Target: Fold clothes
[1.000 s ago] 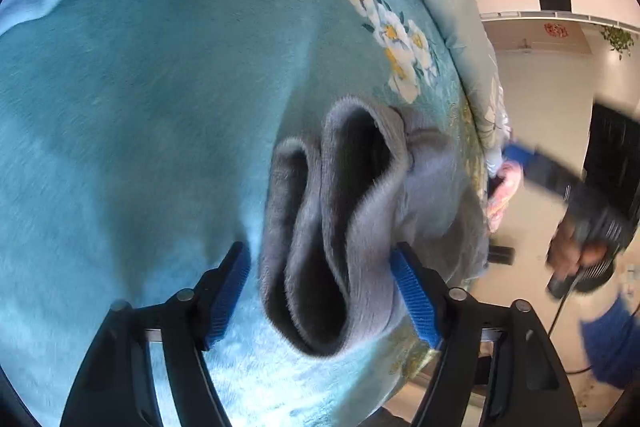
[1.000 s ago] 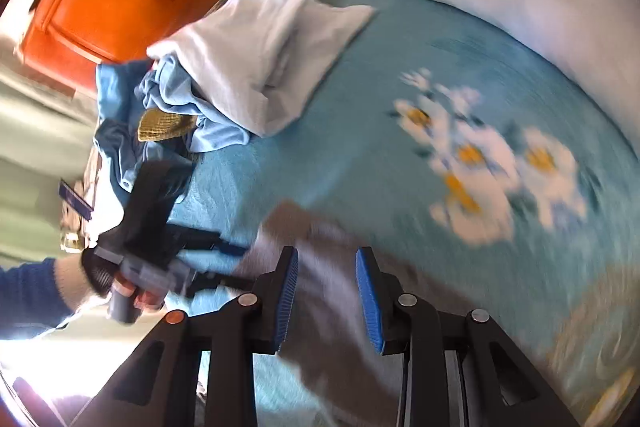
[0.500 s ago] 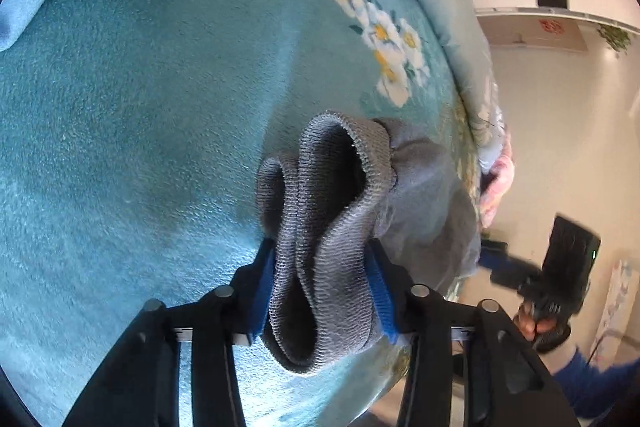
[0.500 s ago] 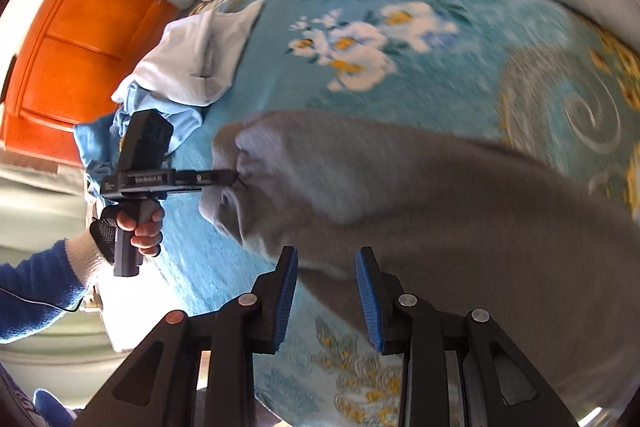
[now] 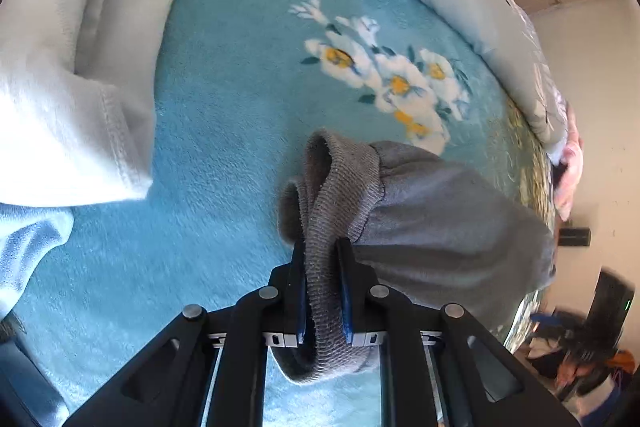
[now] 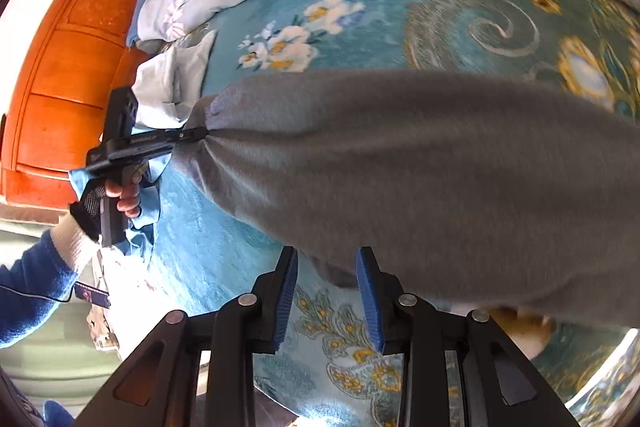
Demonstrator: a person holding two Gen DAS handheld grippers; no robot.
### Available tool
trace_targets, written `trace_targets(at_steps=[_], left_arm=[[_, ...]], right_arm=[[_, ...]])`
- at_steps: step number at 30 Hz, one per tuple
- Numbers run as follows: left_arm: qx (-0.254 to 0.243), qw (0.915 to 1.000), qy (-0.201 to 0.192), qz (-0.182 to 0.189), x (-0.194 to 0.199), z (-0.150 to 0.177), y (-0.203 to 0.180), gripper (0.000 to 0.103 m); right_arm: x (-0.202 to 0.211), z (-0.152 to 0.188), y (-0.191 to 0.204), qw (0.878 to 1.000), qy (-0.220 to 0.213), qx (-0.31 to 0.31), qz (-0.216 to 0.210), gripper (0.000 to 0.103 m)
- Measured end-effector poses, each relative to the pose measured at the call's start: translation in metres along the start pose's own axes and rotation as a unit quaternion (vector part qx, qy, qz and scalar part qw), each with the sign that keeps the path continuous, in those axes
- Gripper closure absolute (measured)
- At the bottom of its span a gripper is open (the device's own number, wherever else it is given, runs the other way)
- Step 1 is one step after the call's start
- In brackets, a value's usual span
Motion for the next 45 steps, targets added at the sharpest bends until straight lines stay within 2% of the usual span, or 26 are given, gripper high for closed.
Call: trace_targets(at_steps=[3,8,15,20,25,29,32,35,36,38,39,40,42,45], left_arm=[[0.001,1.0000,0.001,-0.008,-0.001,0.001,0.001,0.087],[0.016,0.9997,0.011,-0.013,-0.004,0.000,0.007,0.083],[0.011,0.9992,0.022,-0.033,-0.008,-0.001,0.011,0.078],[0.009,0.9989,0.025,-0.038,-0.008,-0.001,0.014,0.076],[0.008,0.9988,0.028,-0.040,-0.008,-0.002,0.019,0.073],[0.007,0.9987,0.030,-0.042,-0.008,-0.002,0.023,0.072],[0.004,0.9987,0.031,-0.041,-0.006,-0.002,0.026,0.072],[0.005,0.9987,0.031,-0.040,-0.005,-0.002,0.030,0.071],[0.004,0.9987,0.032,-0.040,-0.005,-0.002,0.031,0.071],[0.003,0.9987,0.033,-0.040,-0.005,-0.003,0.031,0.071],[0.002,0.9987,0.033,-0.040,-0.007,-0.004,0.028,0.070],[0.001,0.9987,0.033,-0.040,-0.006,-0.005,0.029,0.070],[0.002,0.9986,0.033,-0.040,-0.006,-0.005,0.031,0.070],[0.007,0.9985,0.033,-0.042,-0.005,-0.005,0.034,0.070]], right_arm=[[-0.011,0.020,-0.004,1.000,0.008,-0.001,-0.004,0.065],[-0.046,0.044,-0.012,1.000,0.022,-0.001,-0.019,0.064],[-0.069,0.037,-0.002,0.999,-0.002,0.030,-0.042,0.064],[-0.078,0.034,0.004,0.998,-0.003,0.059,-0.026,0.062],[-0.083,0.042,0.010,0.998,-0.003,0.046,-0.047,0.060],[-0.082,0.036,0.005,0.999,-0.029,0.033,-0.030,0.060],[-0.084,0.028,0.007,0.998,-0.035,0.049,-0.022,0.059],[-0.084,0.028,0.012,0.997,-0.027,0.056,-0.045,0.060],[-0.084,0.031,0.013,0.997,-0.021,0.060,-0.050,0.064],[-0.083,0.038,0.016,0.996,-0.010,0.070,-0.049,0.078],[-0.082,0.042,0.015,0.996,-0.006,0.070,-0.046,0.089],[-0.080,0.045,0.012,0.997,-0.004,0.064,-0.051,0.094],[-0.079,0.049,0.009,0.997,-0.003,0.054,-0.061,0.094],[-0.083,0.052,0.010,0.997,0.008,0.059,-0.054,0.094]])
Point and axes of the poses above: each gripper's, at about its wrist camera, not at the fingertips, and x roughly against the way its jaws point, y to its left, z to its underside, the point moved 3 cm from there along -x, roughly the way its jaws point, and after that the axes turned 5 degrees about x, right-handed, at the moved point
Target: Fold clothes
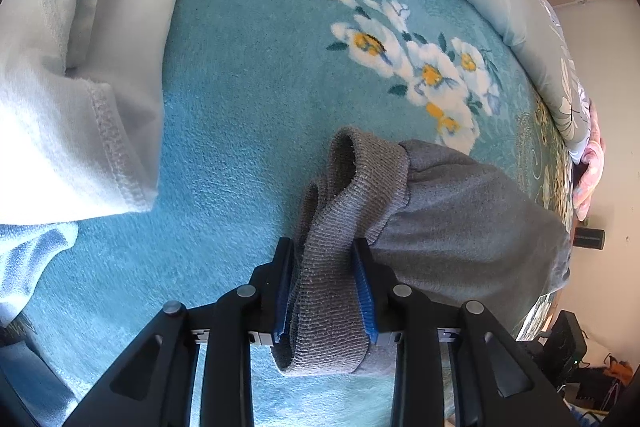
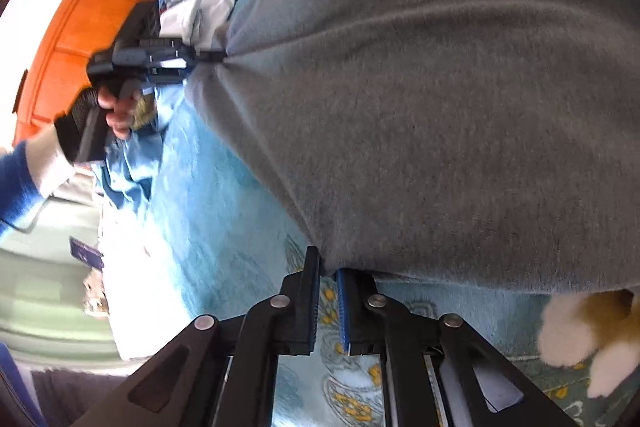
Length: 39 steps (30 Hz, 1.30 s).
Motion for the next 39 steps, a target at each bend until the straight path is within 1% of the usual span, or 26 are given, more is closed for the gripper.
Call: trace_targets(at_steps=[2,3,4,6,7,8,9,10,11,12,13,15,18,19,21,22,23,25,27,28,29,30,32,35,37,39], left_arm=[[0.006,1.0000,0.001,0.000,0.001,0.000,0.002,0.069],[0.009,1.0000,0.002,-0.002,0.001,0.000,0.004,0.067],[0.012,0.9999,0.003,-0.003,0.002,0.001,0.005,0.065],[0.016,0.9998,0.007,-0.004,0.005,0.001,0.007,0.064],[0.015,0.9998,0.008,-0.008,0.007,0.002,0.007,0.061],[0.012,0.9998,0.007,-0.017,0.010,0.003,0.006,0.059],[0.007,0.9996,0.005,-0.028,0.014,0.004,0.006,0.056],[0.004,0.9992,0.004,-0.039,0.018,0.006,0.006,0.054],[0.006,0.9987,0.001,-0.051,0.022,0.009,0.008,0.053],[0.010,0.9979,-0.003,-0.064,0.028,0.012,0.010,0.050],[0.014,0.9968,-0.010,-0.077,0.035,0.015,0.012,0.050],[0.012,0.9926,-0.046,-0.111,0.054,0.024,0.008,0.049],[0.007,0.9845,-0.086,-0.153,0.077,0.041,-0.008,0.044],[0.005,0.9831,-0.092,-0.158,0.080,0.046,-0.016,0.043],[0.006,0.9832,-0.096,-0.155,0.082,0.059,-0.038,0.043],[0.006,0.9835,-0.094,-0.154,0.075,0.065,-0.060,0.043],[0.009,0.9842,-0.091,-0.151,0.059,0.072,-0.096,0.043],[0.015,0.9873,-0.082,-0.135,0.040,0.086,-0.145,0.043],[0.020,0.9902,-0.062,-0.123,0.016,0.083,-0.198,0.043],[0.018,0.9911,-0.054,-0.120,0.006,0.085,-0.218,0.043],[0.013,0.9919,-0.046,-0.117,0.001,0.086,-0.233,0.043],[0.004,0.9926,-0.040,-0.115,-0.001,0.088,-0.248,0.043],[-0.014,0.9927,-0.030,-0.116,-0.009,0.092,-0.275,0.043],[-0.038,0.9917,-0.014,-0.122,-0.024,0.093,-0.313,0.043],[-0.046,0.9913,-0.006,-0.123,-0.025,0.093,-0.329,0.043],[-0.051,0.9913,0.003,-0.122,-0.029,0.094,-0.347,0.043]], right_arm=[[-0.004,0.000,0.000,1.000,0.007,0.001,0.004,0.094],[-0.004,-0.001,0.000,1.000,0.008,0.001,0.007,0.094],[-0.004,-0.002,0.001,1.000,0.010,0.003,0.011,0.092],[-0.003,-0.003,0.002,1.000,0.012,0.004,0.017,0.091],[0.001,-0.003,0.004,1.000,0.011,0.002,0.020,0.087],[0.006,-0.003,0.006,1.000,0.007,-0.001,0.027,0.082],[0.014,-0.002,0.008,1.000,0.002,-0.006,0.030,0.075],[0.023,-0.001,0.009,0.999,-0.007,-0.014,0.031,0.071],[0.032,0.002,0.009,0.999,-0.016,-0.022,0.031,0.070],[0.043,0.006,0.008,0.999,-0.025,-0.034,0.032,0.066],[0.056,0.012,0.004,0.997,-0.036,-0.048,0.039,0.061],[0.083,0.025,-0.009,0.994,-0.055,-0.076,0.063,0.058],[0.127,0.047,-0.044,0.981,-0.088,-0.137,0.106,0.053],[0.146,0.055,-0.062,0.972,-0.105,-0.167,0.124,0.052],[0.188,0.076,-0.102,0.946,-0.148,-0.238,0.162,0.052],[0.208,0.085,-0.122,0.931,-0.170,-0.271,0.176,0.052],[0.228,0.095,-0.142,0.914,-0.193,-0.303,0.185,0.052],[0.261,0.114,-0.179,0.881,-0.237,-0.360,0.195,0.050],[0.291,0.133,-0.217,0.845,-0.279,-0.413,0.194,0.049],[0.302,0.140,-0.235,0.829,-0.296,-0.434,0.192,0.049],[0.308,0.145,-0.249,0.818,-0.307,-0.448,0.190,0.049],[0.313,0.149,-0.263,0.809,-0.314,-0.461,0.186,0.048],[0.317,0.154,-0.289,0.797,-0.319,-0.480,0.178,0.047],[0.316,0.158,-0.324,0.789,-0.321,-0.502,0.151,0.045],[0.310,0.160,-0.341,0.782,-0.326,-0.514,0.130,0.040],[0.304,0.163,-0.356,0.776,-0.333,-0.524,0.108,0.039]])
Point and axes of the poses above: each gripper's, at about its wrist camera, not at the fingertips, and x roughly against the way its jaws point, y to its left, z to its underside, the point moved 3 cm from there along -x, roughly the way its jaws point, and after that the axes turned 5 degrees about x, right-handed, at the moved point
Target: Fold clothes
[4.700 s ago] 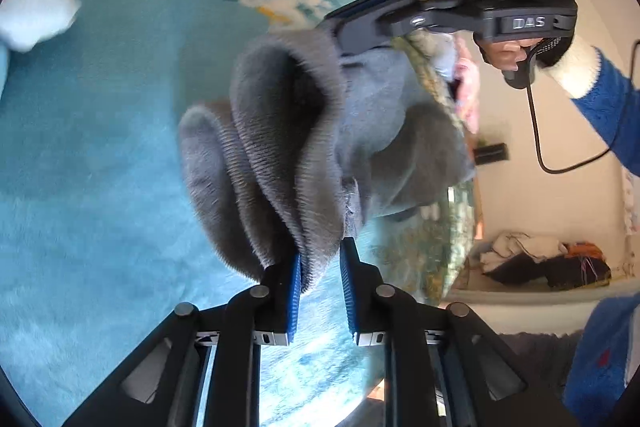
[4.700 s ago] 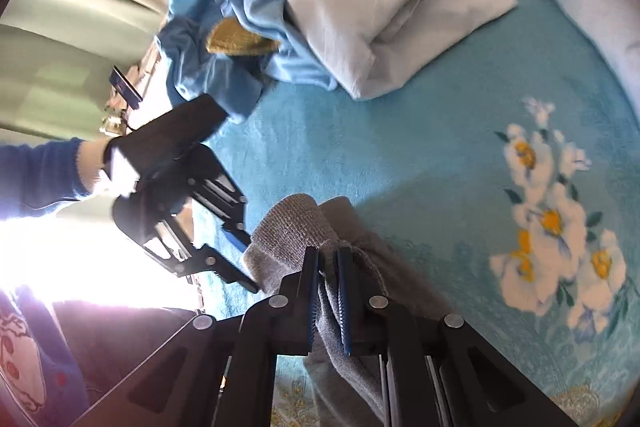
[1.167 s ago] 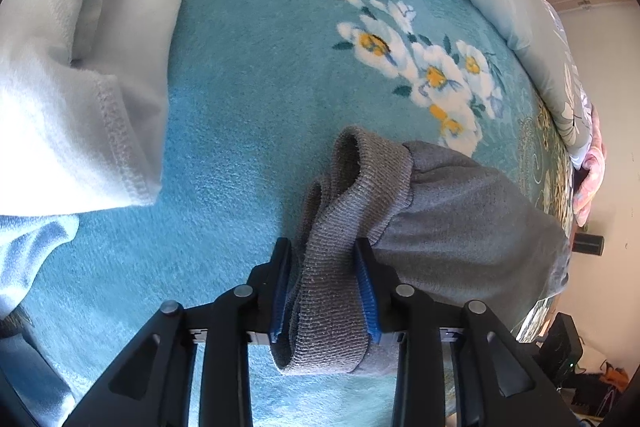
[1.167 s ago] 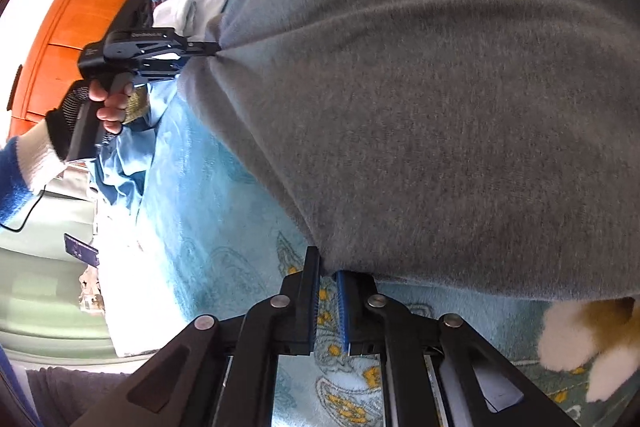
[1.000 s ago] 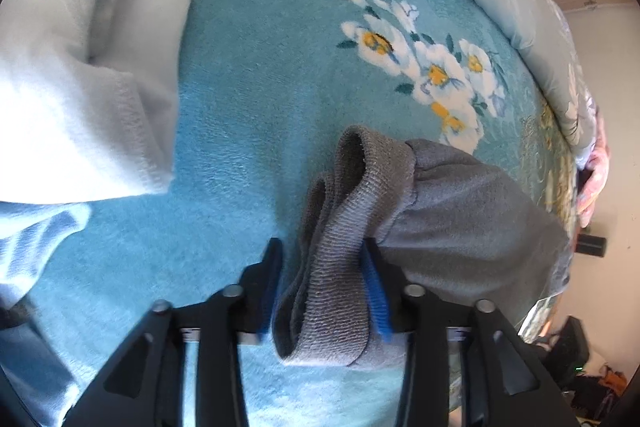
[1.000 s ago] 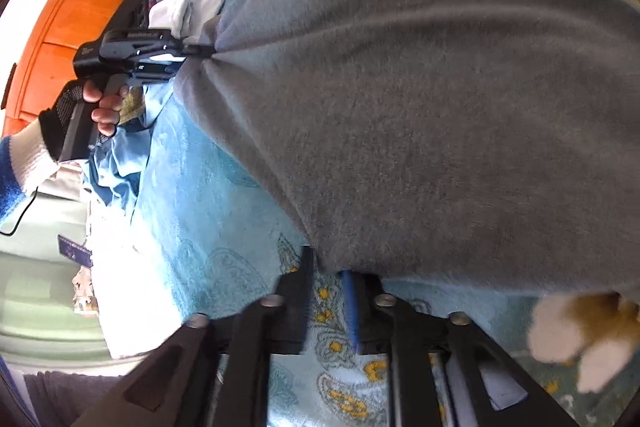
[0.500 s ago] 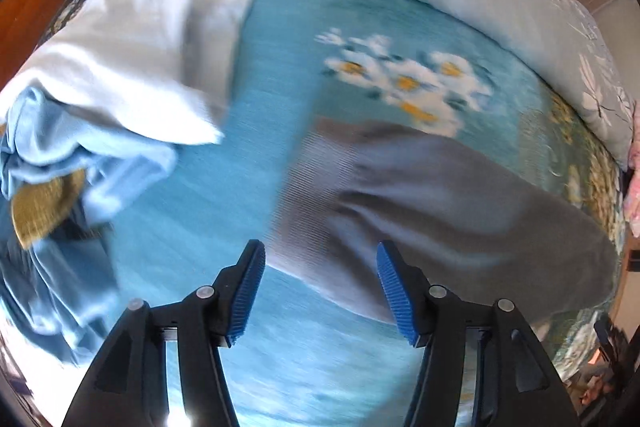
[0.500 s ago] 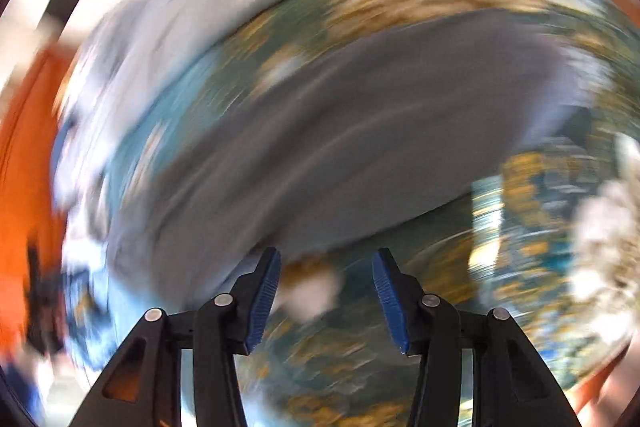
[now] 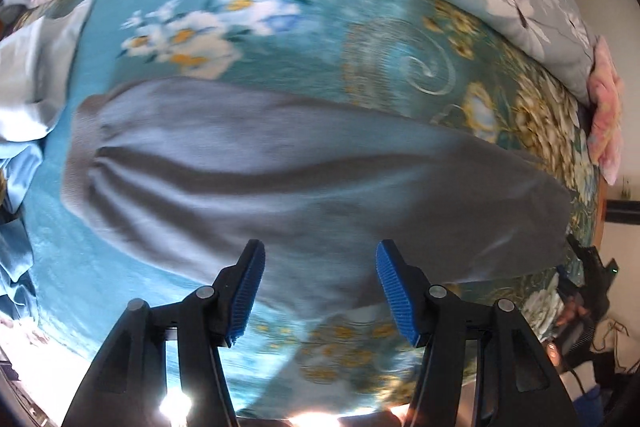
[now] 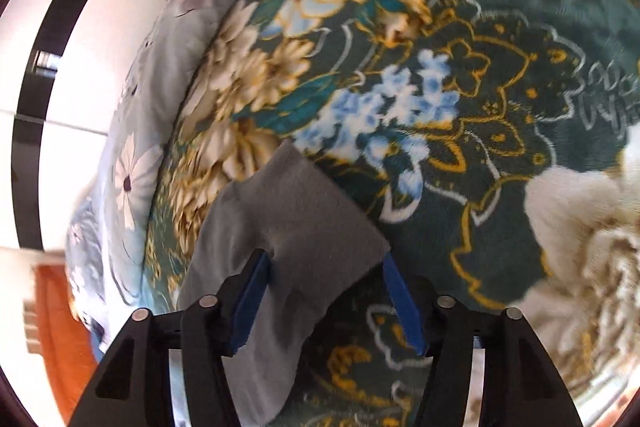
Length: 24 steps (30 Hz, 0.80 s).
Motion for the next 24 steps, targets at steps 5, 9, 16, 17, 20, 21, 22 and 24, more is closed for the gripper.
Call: trace_targets(at_steps=[5,9,16,17,20,21,22,24], left_arm=[[-0.029,0.9994,0.013,-0.010,-0.003,-0.001,-0.046,0.043],[-0.054,0.9981,0.026,-0.016,-0.009,0.001,-0.074,0.043],[-0.091,0.9950,0.039,-0.017,-0.014,0.007,-0.111,0.043],[-0.094,0.9946,0.038,-0.017,-0.015,0.007,-0.115,0.043],[-0.102,0.9939,0.037,-0.019,-0.017,0.007,-0.125,0.043],[-0.101,0.9939,0.039,-0.019,-0.018,0.007,-0.127,0.043],[-0.100,0.9940,0.041,-0.017,-0.019,0.007,-0.129,0.043],[-0.102,0.9937,0.044,-0.017,-0.022,0.009,-0.134,0.043]], right_arm=[[-0.012,-0.005,-0.013,0.998,0.018,-0.039,-0.038,0.037],[0.004,-0.006,-0.004,0.998,0.007,-0.018,-0.057,0.071],[0.024,-0.016,0.013,0.996,-0.007,0.028,-0.085,0.092],[0.021,-0.018,0.007,0.997,-0.004,0.016,-0.082,0.092],[0.019,-0.013,-0.015,0.996,0.009,-0.026,-0.084,0.089],[0.018,-0.009,-0.019,0.996,0.012,-0.033,-0.083,0.078],[0.018,-0.003,-0.024,0.995,0.017,-0.040,-0.087,0.058],[0.015,0.006,-0.030,0.992,0.030,-0.059,-0.104,0.043]])
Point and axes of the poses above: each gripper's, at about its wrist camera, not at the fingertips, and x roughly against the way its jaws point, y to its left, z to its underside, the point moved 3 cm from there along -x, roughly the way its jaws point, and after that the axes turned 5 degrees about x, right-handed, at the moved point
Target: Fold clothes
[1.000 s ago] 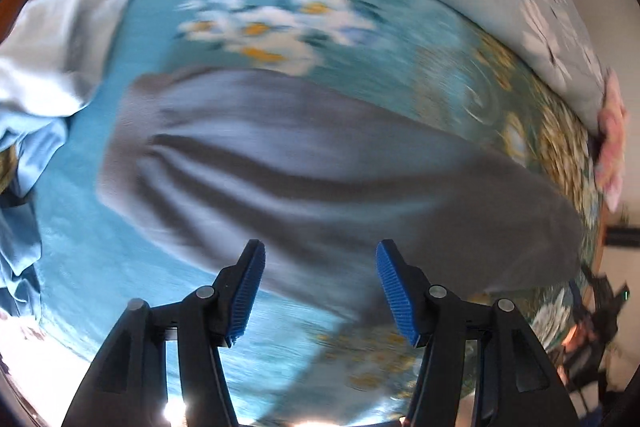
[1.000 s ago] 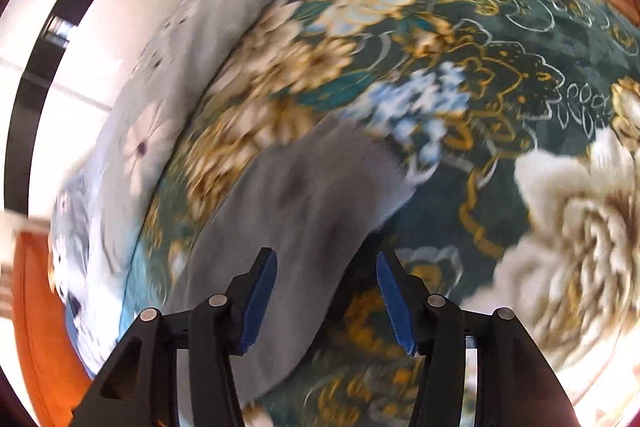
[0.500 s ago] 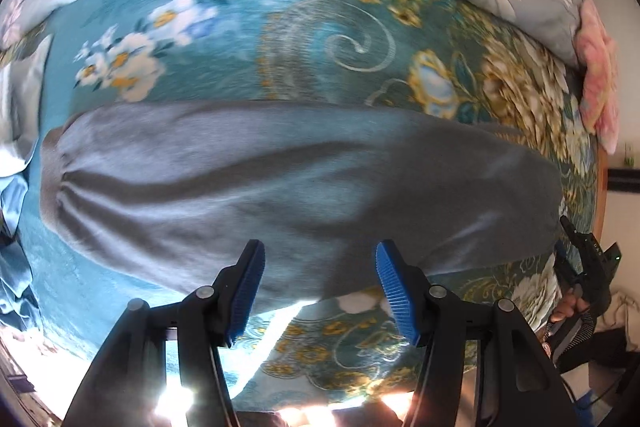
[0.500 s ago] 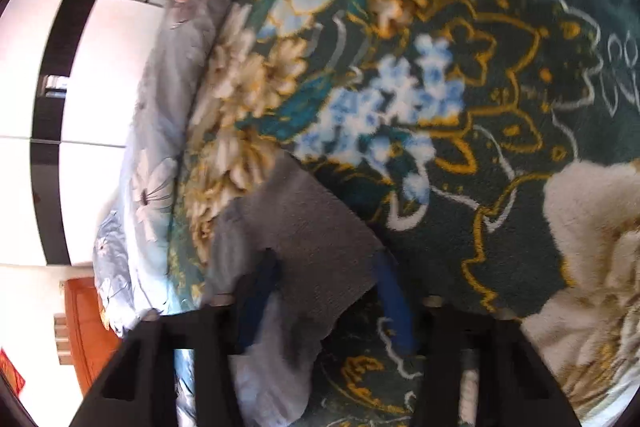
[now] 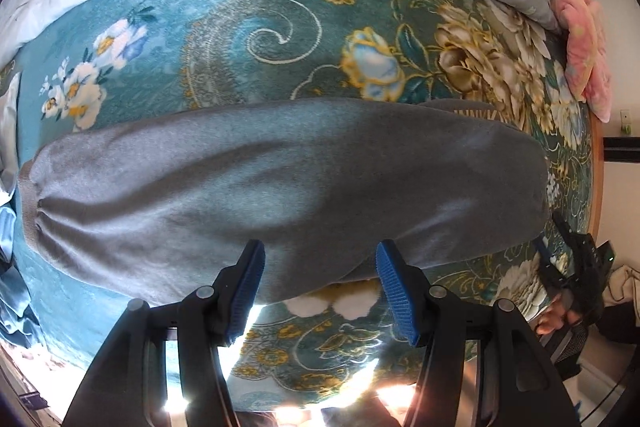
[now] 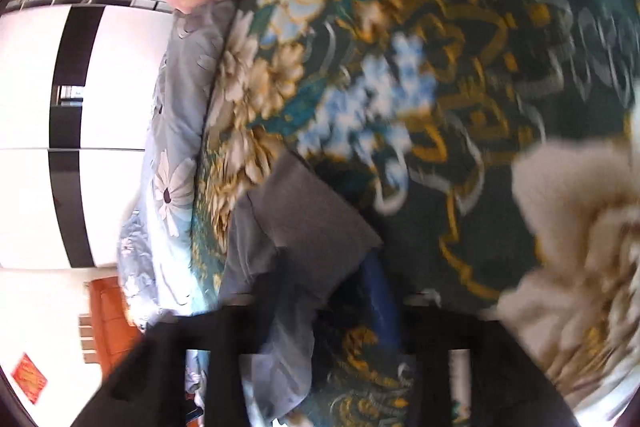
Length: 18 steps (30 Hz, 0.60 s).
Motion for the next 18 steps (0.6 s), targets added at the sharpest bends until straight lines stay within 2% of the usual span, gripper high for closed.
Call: trace_targets(at_steps=[8,11,13,14,16,18], left_arm=[[-0.024,0.9996,0.010,-0.008,-0.003,0.005,-0.017,0.043],[-0.027,0.9996,0.008,-0.008,-0.001,0.006,-0.018,0.043],[-0.025,0.9996,0.009,-0.008,0.000,0.006,-0.017,0.043],[-0.022,0.9997,0.010,-0.007,-0.001,0.007,-0.017,0.043],[-0.017,0.9998,0.011,-0.002,-0.002,0.009,-0.016,0.043],[-0.016,0.9998,0.013,0.001,-0.002,0.011,-0.017,0.043]], right_arm=[[-0.030,0.008,-0.011,0.996,0.018,-0.065,-0.053,0.040],[-0.027,0.005,-0.010,0.995,-0.003,-0.073,-0.063,0.041],[-0.018,0.002,-0.004,0.995,-0.022,-0.066,-0.066,0.060],[-0.015,0.001,-0.002,0.995,-0.028,-0.062,-0.070,0.066],[-0.012,-0.002,0.004,0.995,-0.032,-0.055,-0.076,0.091],[-0.009,-0.006,0.014,0.996,-0.035,-0.033,-0.069,0.094]])
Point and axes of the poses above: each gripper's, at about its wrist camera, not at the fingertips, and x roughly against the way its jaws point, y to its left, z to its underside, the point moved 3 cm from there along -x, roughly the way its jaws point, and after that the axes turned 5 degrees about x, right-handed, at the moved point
